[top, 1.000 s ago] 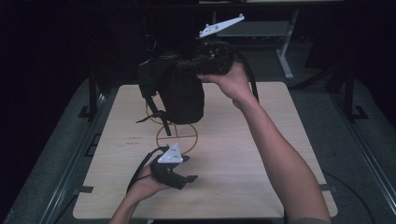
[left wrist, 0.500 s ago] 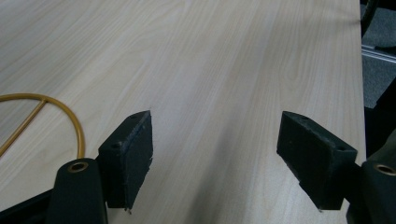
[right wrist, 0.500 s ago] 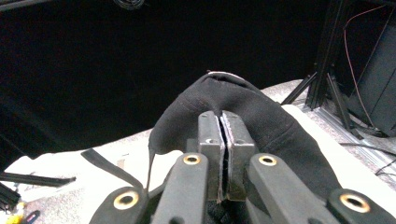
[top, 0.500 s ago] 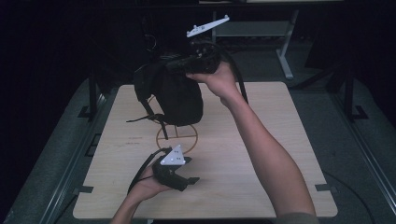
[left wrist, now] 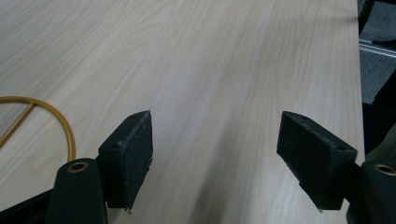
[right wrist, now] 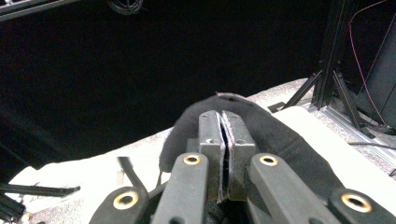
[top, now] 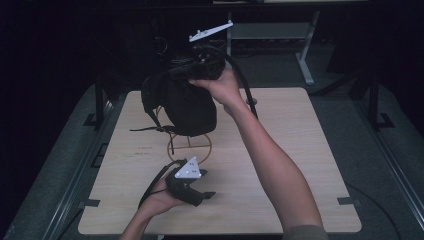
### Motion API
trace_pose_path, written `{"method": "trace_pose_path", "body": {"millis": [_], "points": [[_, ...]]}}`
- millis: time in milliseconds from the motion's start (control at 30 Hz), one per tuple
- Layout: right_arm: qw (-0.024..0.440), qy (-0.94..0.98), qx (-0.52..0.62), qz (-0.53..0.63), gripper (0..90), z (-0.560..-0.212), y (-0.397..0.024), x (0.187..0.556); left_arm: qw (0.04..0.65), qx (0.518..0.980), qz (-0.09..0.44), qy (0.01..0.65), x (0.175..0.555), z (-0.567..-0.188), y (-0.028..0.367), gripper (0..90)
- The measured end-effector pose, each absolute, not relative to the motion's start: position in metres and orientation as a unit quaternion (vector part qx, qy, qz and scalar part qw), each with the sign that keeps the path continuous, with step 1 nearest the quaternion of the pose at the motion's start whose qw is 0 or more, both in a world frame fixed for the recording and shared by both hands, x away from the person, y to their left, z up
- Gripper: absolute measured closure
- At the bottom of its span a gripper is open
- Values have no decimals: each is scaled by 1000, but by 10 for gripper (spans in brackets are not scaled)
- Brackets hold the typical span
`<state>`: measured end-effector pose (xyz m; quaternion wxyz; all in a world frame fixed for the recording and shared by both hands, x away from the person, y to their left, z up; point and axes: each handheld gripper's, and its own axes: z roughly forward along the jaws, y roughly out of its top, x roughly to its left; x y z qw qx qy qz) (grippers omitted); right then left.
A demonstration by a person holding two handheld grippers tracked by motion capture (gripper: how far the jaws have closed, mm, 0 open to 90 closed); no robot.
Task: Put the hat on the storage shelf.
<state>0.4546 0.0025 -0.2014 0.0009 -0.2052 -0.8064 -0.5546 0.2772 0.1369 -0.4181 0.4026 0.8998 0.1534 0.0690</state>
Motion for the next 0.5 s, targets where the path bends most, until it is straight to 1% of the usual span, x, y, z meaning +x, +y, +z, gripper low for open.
{"method": "trace_pose_path", "body": {"millis": [133, 167, 200, 233, 267, 300, 333, 400, 500], "points": [[3, -810, -210, -548, 874, -207, 11, 457, 401, 901, 71, 149, 277, -418, 137, 268], [3, -814, -212, -541, 853, -211, 17, 458, 402, 901, 71, 149, 277, -418, 137, 268], [7, -816, -212, -537, 809, -214, 20, 459, 402, 900, 69, 152, 277, -418, 137, 268], [7, -818, -217, -533, 743, -216, 24, 459, 401, 900, 69, 153, 277, -418, 137, 268], [7, -818, -217, -533, 743, -216, 24, 459, 401, 900, 69, 153, 277, -418, 137, 268], [-3, -828, -217, -517, 664, -219, 28, 459, 402, 900, 69, 154, 277, -418, 137, 268], [-3, -828, -217, -517, 664, -219, 28, 459, 402, 900, 70, 154, 277, -418, 137, 268], [-15, -833, -222, -506, 558, -222, 30, 457, 400, 901, 70, 154, 277, -419, 137, 268], [-20, -835, -219, -504, 521, -225, 26, 456, 398, 902, 71, 152, 277, -420, 136, 268]]}}
